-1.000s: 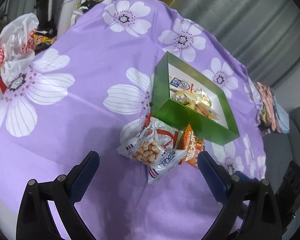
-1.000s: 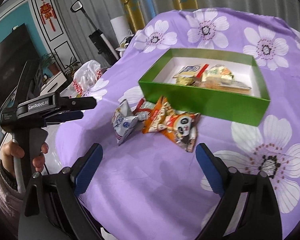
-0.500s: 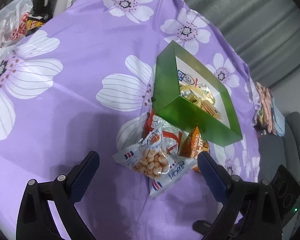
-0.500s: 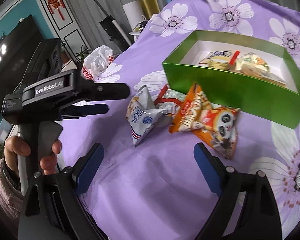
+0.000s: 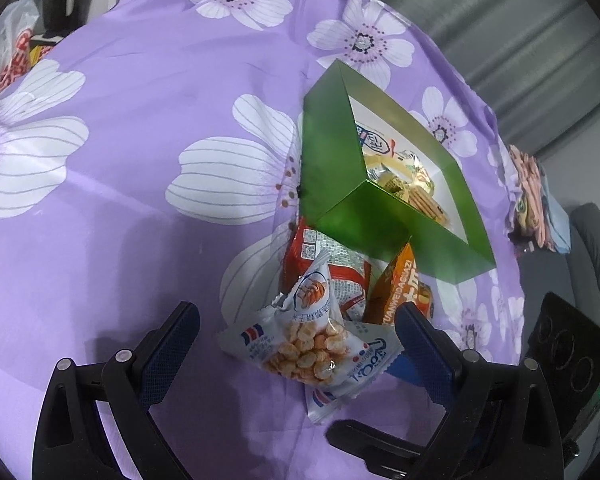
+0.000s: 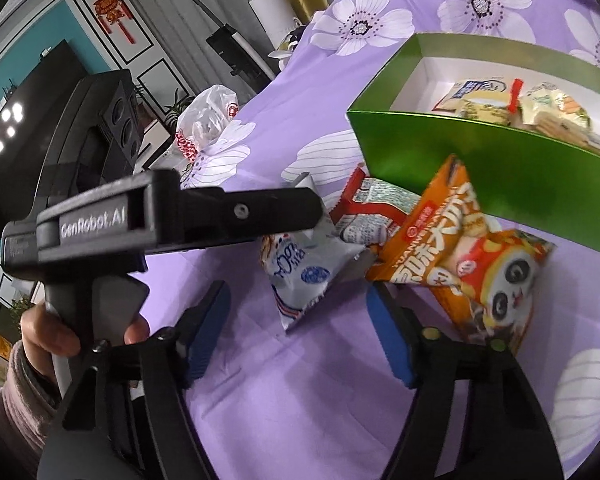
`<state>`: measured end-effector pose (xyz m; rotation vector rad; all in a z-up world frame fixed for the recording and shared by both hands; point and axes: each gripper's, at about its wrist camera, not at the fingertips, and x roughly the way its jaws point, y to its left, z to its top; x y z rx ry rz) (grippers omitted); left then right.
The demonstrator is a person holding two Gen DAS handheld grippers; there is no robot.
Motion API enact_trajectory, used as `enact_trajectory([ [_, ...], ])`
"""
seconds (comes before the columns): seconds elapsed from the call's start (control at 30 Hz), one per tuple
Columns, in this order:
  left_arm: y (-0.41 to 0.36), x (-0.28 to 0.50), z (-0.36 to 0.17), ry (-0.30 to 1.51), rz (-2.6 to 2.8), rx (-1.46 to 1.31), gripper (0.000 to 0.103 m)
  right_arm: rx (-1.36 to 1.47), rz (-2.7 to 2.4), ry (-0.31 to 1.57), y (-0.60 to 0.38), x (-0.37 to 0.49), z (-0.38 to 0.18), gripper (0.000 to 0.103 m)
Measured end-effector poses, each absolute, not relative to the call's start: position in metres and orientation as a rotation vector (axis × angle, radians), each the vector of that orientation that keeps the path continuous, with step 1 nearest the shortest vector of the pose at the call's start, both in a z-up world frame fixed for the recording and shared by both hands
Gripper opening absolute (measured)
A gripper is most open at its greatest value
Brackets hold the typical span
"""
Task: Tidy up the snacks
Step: 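Close the right tool on the silver peanut bag and lift it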
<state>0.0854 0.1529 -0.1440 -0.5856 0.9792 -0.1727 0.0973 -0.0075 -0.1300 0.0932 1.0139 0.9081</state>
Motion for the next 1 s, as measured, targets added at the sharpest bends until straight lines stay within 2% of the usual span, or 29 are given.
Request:
enact_trajectory([
  [0.07,0.152,0.087,-0.145,0.979,-0.176,-0.575,0.096,0.088,0.916,1.016,-0.003,0.098,-0.131,0.057],
  [0.13,0.152,0.088,-0.147,0.983,-0.181,-0.572,0.088,0.083,0.919,1.021,0.0,0.1,-0.133,0.049],
  [0.2,0.151,0.088,-0.149,0.989,-0.189,-0.568,0.087,0.082,0.92,1.031,0.001,0.101,-0.136,0.041],
  [0.37,0.151,0.085,-0.149,0.987,-0.165,-0.546,0.068,0.072,0.929,1.035,0.001,0.101,-0.139,0.038],
  [0.5,0.152,0.081,-0.15,0.985,-0.158,-0.551,0.063,0.058,0.947,1.029,0.001,0.1,-0.139,0.035],
  [0.67,0.149,0.074,-0.142,0.965,-0.156,-0.535,0.05,0.006,0.956,0.991,0.002,0.091,-0.133,0.032],
  [0.77,0.146,0.067,-0.133,0.946,-0.171,-0.532,0.045,0.01,0.961,0.972,-0.003,0.088,-0.128,0.031],
  [1.0,0.128,0.056,-0.121,0.942,-0.206,-0.489,0.045,0.001,0.956,0.936,-0.019,0.076,-0.119,0.03],
])
